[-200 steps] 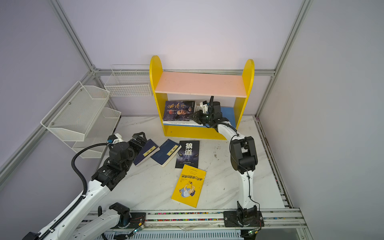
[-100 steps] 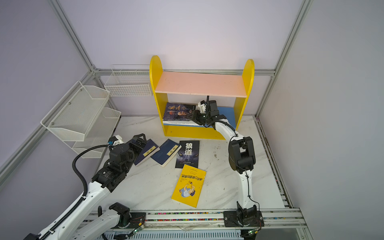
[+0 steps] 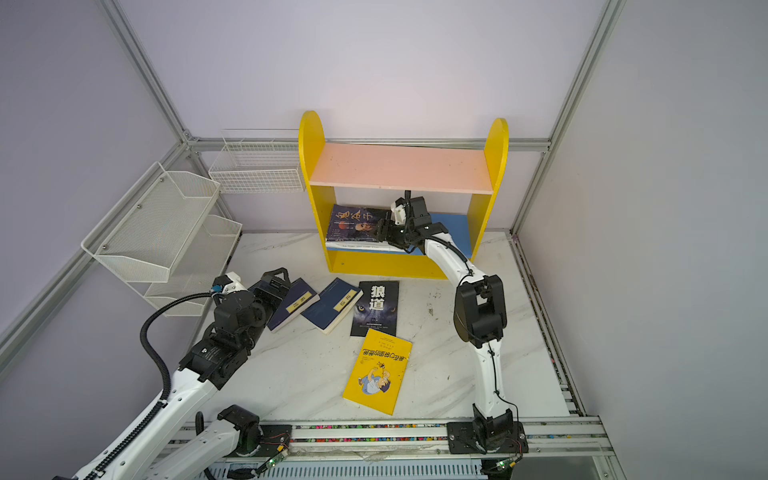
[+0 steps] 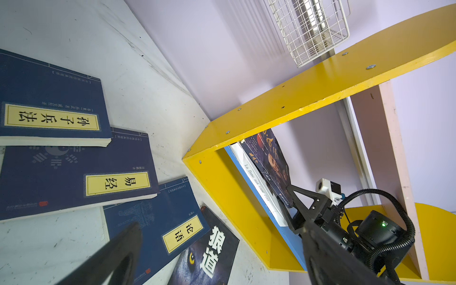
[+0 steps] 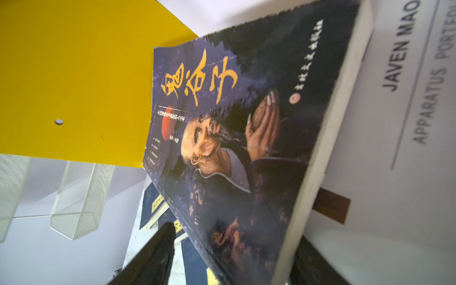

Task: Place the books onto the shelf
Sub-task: 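Push the purple book deeper onto the shelf with the right gripper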

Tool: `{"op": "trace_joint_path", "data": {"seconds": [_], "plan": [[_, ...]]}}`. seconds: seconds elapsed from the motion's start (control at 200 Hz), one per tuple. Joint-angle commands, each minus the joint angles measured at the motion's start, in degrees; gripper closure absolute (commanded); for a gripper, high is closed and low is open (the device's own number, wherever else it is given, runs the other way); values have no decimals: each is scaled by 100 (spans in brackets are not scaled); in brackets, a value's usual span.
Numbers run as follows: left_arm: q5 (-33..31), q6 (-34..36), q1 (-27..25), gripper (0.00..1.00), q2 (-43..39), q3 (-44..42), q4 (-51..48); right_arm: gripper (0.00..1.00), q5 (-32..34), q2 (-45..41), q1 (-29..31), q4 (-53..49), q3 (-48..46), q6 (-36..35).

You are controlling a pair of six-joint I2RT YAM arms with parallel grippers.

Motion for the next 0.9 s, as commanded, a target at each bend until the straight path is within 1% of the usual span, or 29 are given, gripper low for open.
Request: {"op": "trace_joint_path", "data": {"seconds": [0.0, 0.13, 0.305, 0.465, 0.63, 0.725, 0.82, 0.895], "plan": [[49, -58, 56, 1, -96, -289, 132, 28, 857, 41, 80, -668, 319, -483], [27, -83, 53, 0, -171, -339, 96, 27, 1260, 5, 93, -699, 338, -501], [17, -110, 52, 0, -202, -379, 104, 27, 1355, 75, 137, -769, 474, -515], [5, -93, 53, 0, -216, -379, 86, 26, 1676, 27, 236, -922, 507, -670], [15, -84, 51, 0, -200, -378, 101, 26, 1589, -29, 240, -755, 410, -663], [58, -56, 53, 0, -191, -370, 103, 27, 1414, -67, 238, -640, 386, -703], [81, 22, 51, 0, -200, -327, 17, 26, 1132, -291, 238, -394, 247, -852], [217, 254, 51, 0, -187, -276, 45, 26, 1167, -600, 238, -267, 40, -917]]}}
